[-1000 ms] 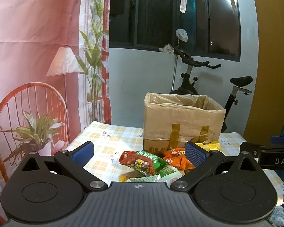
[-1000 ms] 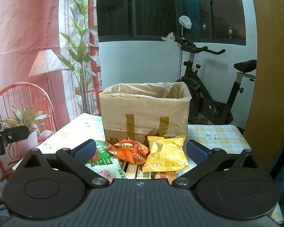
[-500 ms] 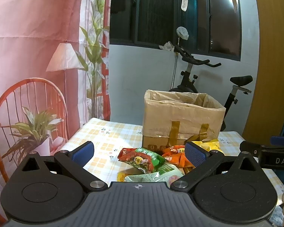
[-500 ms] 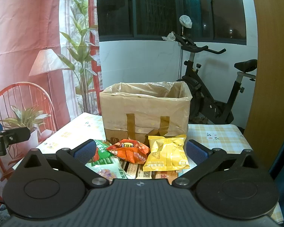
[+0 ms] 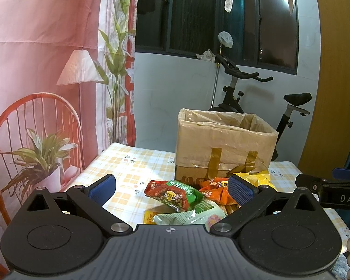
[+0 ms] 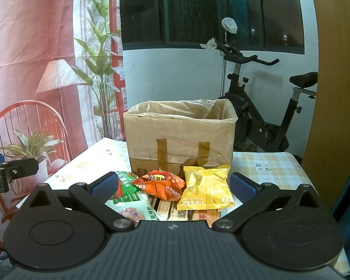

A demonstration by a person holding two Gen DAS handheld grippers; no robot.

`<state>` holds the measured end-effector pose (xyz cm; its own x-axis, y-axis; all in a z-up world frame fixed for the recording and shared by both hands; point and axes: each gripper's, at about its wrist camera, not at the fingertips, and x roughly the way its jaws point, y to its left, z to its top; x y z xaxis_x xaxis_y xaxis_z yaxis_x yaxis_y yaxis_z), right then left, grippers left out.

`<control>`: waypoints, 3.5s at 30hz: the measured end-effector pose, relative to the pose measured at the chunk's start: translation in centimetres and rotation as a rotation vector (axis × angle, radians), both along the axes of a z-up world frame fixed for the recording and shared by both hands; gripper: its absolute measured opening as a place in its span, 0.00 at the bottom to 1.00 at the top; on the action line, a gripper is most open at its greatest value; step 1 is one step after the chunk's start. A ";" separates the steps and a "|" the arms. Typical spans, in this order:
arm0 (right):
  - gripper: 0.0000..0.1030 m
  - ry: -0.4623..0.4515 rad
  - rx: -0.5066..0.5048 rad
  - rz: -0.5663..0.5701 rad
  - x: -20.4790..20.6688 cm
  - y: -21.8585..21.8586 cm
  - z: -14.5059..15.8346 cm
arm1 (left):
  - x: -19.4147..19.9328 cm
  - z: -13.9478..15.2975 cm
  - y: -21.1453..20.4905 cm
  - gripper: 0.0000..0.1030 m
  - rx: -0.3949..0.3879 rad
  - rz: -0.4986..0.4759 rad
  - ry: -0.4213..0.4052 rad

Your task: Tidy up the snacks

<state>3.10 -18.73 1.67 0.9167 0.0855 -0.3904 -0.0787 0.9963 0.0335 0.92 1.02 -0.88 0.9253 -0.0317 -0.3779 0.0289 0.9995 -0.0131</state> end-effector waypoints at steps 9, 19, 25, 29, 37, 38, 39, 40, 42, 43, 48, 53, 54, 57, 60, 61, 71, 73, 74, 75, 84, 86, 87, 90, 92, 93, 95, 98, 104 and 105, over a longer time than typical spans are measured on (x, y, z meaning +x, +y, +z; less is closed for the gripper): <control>1.00 0.000 0.000 0.000 0.0 0.0 0.0 | 0.0 0.0 0.0 1.00 0.000 0.001 -0.001; 1.00 0.005 0.006 0.000 0.0 0.1 -0.3 | 0.2 -0.4 0.3 1.00 -0.022 0.002 0.017; 1.00 0.007 0.029 0.018 0.8 -0.6 -0.2 | 2.2 -0.9 1.4 1.00 -0.052 -0.002 0.054; 1.00 -0.073 0.002 -0.032 2.4 -1.4 -0.1 | 4.5 -1.3 2.1 1.00 -0.053 0.043 0.010; 1.00 -0.081 -0.026 -0.098 7.0 -1.5 -4.3 | 9.3 -6.0 0.8 0.99 -0.051 -0.026 0.071; 1.00 -0.066 -0.036 -0.096 7.3 -1.4 -5.1 | 9.7 -6.7 0.3 0.99 -0.031 -0.042 0.092; 1.00 -0.052 -0.045 -0.093 7.5 -1.3 -5.8 | 10.1 -7.5 -0.2 0.99 -0.021 -0.058 0.119; 1.00 -0.039 -0.050 -0.090 7.6 -1.2 -6.4 | 10.4 -8.3 -0.5 0.98 -0.025 -0.070 0.144; 1.00 -0.022 -0.048 -0.089 7.6 -1.3 -7.6 | 11.0 -9.9 -0.8 0.98 -0.070 -0.092 0.211; 1.00 -0.015 -0.044 -0.092 7.5 -1.5 -8.1 | 11.4 -10.6 -0.8 0.98 -0.101 -0.102 0.241; 1.00 0.017 -0.012 -0.100 7.2 -2.4 -10.1 | 12.1 -13.5 0.1 0.95 -0.242 -0.107 0.314; 1.00 0.030 0.017 -0.104 6.9 -2.9 -11.0 | 12.4 -14.4 0.7 0.95 -0.312 -0.082 0.323; 1.00 0.034 0.024 -0.106 6.9 -3.0 -11.2 | 12.7 -14.6 0.8 0.95 -0.321 -0.073 0.337; 1.00 0.045 0.038 -0.109 7.1 -3.3 -11.5 | 13.6 -15.3 0.9 0.95 -0.362 -0.051 0.377; 1.00 0.053 0.046 -0.110 7.2 -3.5 -11.7 | 14.1 -16.1 1.1 0.95 -0.398 -0.038 0.403; 1.00 0.056 0.049 -0.110 7.3 -3.6 -11.9 | 14.2 -16.3 1.1 0.95 -0.407 -0.037 0.408; 1.00 0.103 0.066 -0.114 7.8 -4.0 -13.2 | 15.6 -17.7 0.5 1.00 -0.461 -0.046 0.432; 1.00 0.107 0.068 -0.113 7.9 -4.0 -13.4 | 16.1 -18.3 0.2 1.00 -0.477 -0.057 0.453; 1.00 0.111 0.070 -0.114 8.0 -4.1 -13.5 | 16.3 -18.6 0.2 1.00 -0.490 -0.063 0.464; 1.00 0.116 0.072 -0.115 8.1 -4.2 -13.6 | 16.5 -18.9 0.2 1.00 -0.505 -0.063 0.470; 1.00 0.137 0.078 -0.116 8.4 -4.4 -14.2 | 16.8 -19.5 0.2 1.00 -0.558 -0.083 0.488; 1.00 0.139 0.076 -0.115 8.4 -4.4 -14.3 | 16.7 -19.5 0.2 1.00 -0.557 -0.095 0.493; 1.00 0.141 0.075 -0.116 8.4 -4.4 -14.4 | 16.7 -19.5 0.1 1.00 -0.557 -0.098 0.495; 1.00 0.144 0.076 -0.117 8.4 -4.4 -14.5 | 16.7 -19.5 0.2 0.99 -0.561 -0.102 0.499; 1.00 0.145 0.076 -0.116 8.4 -4.4 -14.5 | 16.4 -19.5 0.4 0.95 -0.566 -0.113 0.497; 1.00 0.145 0.076 -0.116 8.5 -4.4 -14.5 | 16.3 -19.4 0.4 0.93 -0.563 -0.129 0.488; 1.00 0.146 0.076 -0.116 8.5 -4.4 -14.5 | 15.9 -19.1 0.2 0.86 -0.544 -0.164 0.465; 1.00 0.148 0.073 -0.117 8.4 -4.4 -14.6 | 15.4 -18.7 0.0 0.80 -0.521 -0.218 0.437; 1.00 0.164 0.072 -0.125 8.5 -4.3 -14.7 | 14.5 -17.2 -0.1 0.78 -0.493 -0.251 0.373; 1.00 0.166 0.075 -0.127 8.5 -4.4 -14.7 | 14.2 -16.8 0.1 0.78 -0.489 -0.255 0.352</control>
